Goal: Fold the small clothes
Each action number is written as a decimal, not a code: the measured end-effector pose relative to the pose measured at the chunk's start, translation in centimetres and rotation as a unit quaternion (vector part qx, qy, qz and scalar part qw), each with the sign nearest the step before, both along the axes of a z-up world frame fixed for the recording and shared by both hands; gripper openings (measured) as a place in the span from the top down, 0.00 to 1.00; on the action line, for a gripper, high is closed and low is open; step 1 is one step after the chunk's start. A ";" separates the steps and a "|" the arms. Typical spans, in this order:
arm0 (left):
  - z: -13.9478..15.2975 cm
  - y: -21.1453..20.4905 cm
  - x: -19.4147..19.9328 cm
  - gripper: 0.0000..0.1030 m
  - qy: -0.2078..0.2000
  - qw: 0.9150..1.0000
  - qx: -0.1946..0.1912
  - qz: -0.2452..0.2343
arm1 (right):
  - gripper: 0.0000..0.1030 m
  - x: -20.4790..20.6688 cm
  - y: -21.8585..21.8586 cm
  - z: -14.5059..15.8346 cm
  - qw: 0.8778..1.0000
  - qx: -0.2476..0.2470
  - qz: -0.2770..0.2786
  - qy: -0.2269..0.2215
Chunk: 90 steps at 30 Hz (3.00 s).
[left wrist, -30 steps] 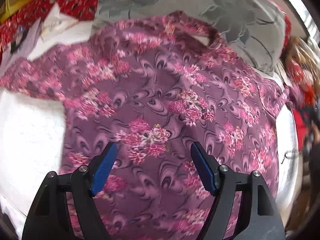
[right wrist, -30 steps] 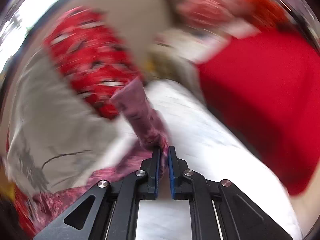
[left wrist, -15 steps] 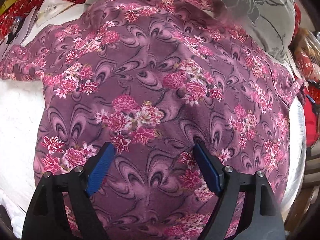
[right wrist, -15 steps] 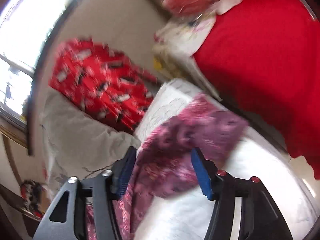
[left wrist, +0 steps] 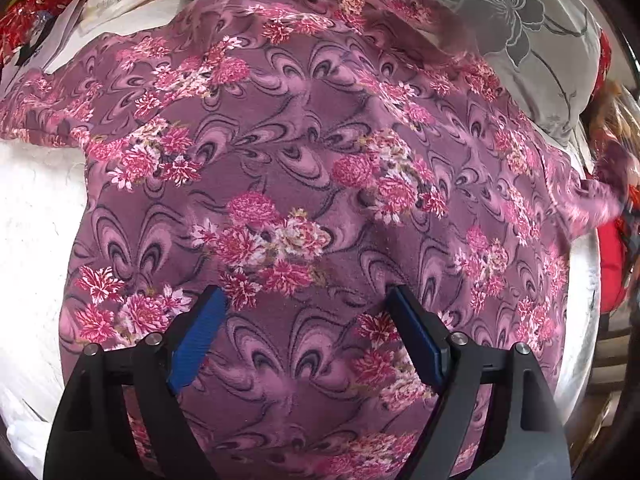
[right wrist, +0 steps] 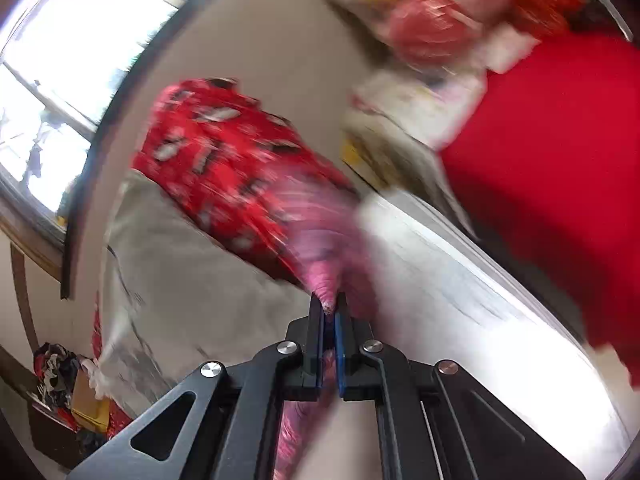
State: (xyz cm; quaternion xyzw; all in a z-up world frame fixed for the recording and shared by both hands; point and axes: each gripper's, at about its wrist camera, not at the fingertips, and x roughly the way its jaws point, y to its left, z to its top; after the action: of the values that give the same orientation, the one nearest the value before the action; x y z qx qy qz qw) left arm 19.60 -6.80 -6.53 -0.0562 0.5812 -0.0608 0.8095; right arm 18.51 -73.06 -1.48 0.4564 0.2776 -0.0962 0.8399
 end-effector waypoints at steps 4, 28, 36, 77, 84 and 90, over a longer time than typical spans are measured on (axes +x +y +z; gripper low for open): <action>0.0 -0.2 0.0 0.18 0.001 1.000 0.007 -0.008 | 0.91 -4.0 -2.5 -6.9 0.990 0.056 -0.022 0.125; -0.5 -1.7 0.1 0.13 -0.001 1.000 0.012 -0.006 | 0.67 -1.1 7.0 -3.7 0.947 -0.275 0.094 0.139; 0.0 -0.1 -0.2 0.13 0.001 1.000 -0.008 -0.008 | 0.97 -5.0 -0.9 0.8 0.990 -0.128 -0.027 0.047; 1.6 1.3 2.0 0.13 -0.008 0.997 -0.071 -0.030 | 0.90 -5.0 -3.9 -3.7 0.991 -0.001 -0.135 -0.006; 2.5 4.6 2.4 0.13 -0.005 0.992 -0.129 -0.011 | 0.90 -4.4 1.2 1.8 0.996 -0.062 -0.060 -0.031; 3.0 6.6 2.0 0.13 0.000 0.990 -0.142 -0.024 | 0.90 -2.2 8.9 4.0 0.996 -0.081 0.009 -0.032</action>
State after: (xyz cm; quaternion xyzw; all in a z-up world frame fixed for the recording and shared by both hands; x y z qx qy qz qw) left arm 21.55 -0.25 -3.50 -0.1561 0.5681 -0.1622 0.7916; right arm 16.32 -64.11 2.50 0.3875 0.2463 -0.0959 0.8832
